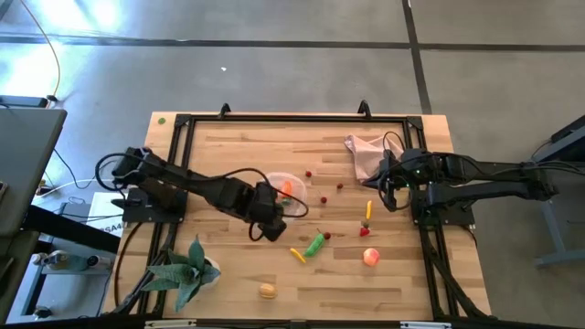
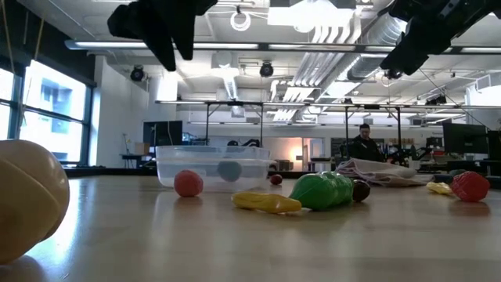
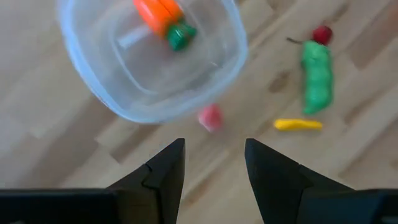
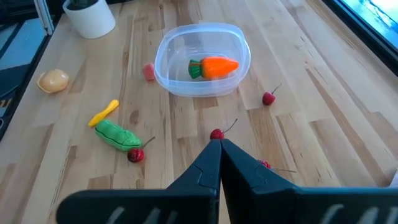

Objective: Pick and placing Produce into tupperware
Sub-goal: Put the apricot into the transparent bin

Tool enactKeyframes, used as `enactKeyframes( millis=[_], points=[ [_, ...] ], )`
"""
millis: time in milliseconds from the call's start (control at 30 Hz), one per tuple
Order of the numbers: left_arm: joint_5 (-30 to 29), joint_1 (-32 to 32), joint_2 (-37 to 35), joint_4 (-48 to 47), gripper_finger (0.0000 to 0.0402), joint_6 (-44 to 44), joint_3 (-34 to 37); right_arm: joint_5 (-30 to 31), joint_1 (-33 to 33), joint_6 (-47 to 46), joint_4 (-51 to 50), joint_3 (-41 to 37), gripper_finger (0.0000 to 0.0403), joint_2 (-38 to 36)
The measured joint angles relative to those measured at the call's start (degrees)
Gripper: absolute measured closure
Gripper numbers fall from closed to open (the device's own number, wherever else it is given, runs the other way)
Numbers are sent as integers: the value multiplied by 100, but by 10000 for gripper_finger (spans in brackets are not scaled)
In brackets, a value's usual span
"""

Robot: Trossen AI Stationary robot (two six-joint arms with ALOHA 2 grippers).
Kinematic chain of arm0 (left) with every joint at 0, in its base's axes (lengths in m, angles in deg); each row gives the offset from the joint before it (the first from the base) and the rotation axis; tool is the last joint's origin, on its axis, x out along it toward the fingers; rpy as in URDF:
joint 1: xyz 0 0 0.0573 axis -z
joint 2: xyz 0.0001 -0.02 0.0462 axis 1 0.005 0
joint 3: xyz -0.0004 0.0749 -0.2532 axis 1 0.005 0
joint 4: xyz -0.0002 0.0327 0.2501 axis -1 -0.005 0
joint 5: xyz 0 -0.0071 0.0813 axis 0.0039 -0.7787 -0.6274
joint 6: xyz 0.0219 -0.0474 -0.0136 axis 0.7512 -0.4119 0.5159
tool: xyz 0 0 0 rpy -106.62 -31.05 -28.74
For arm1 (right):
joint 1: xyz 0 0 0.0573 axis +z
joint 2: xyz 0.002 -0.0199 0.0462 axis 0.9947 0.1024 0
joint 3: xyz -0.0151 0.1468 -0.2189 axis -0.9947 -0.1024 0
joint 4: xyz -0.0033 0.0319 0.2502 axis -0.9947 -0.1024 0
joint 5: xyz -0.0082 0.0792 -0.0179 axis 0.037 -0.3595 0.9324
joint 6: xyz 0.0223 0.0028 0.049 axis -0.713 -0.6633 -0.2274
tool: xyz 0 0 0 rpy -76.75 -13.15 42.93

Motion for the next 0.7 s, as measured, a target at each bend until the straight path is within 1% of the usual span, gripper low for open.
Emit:
enactKeyframes(
  millis=[133,267,333,400,467,500,533,633,700],
  points=[
    [192,84,89,263,245,-147,4,1,1,0,-1,0,402,0],
    [172,185,223,452,245,-279,102,1,0,-6,-8,0,402,3],
    [66,243,277,543,245,-344,210,-1,-1,-1,3,0,402,3],
    [25,307,344,1019,245,-357,314,1,-1,-9,-9,-2,402,-6],
    [-85,334,364,1031,245,-413,440,1,-1,0,12,-2,402,-4],
    [-185,373,401,1204,245,-489,481,1,-1,-2,-6,-2,402,-4],
    [-277,390,440,1505,245,-591,539,-1,1,-11,-9,-2,402,0],
    [-354,436,521,1576,245,-999,719,0,-1,0,-8,-2,402,4],
    [-355,427,644,1903,245,-1290,758,0,-1,-10,-1,-2,402,1]
  ],
)
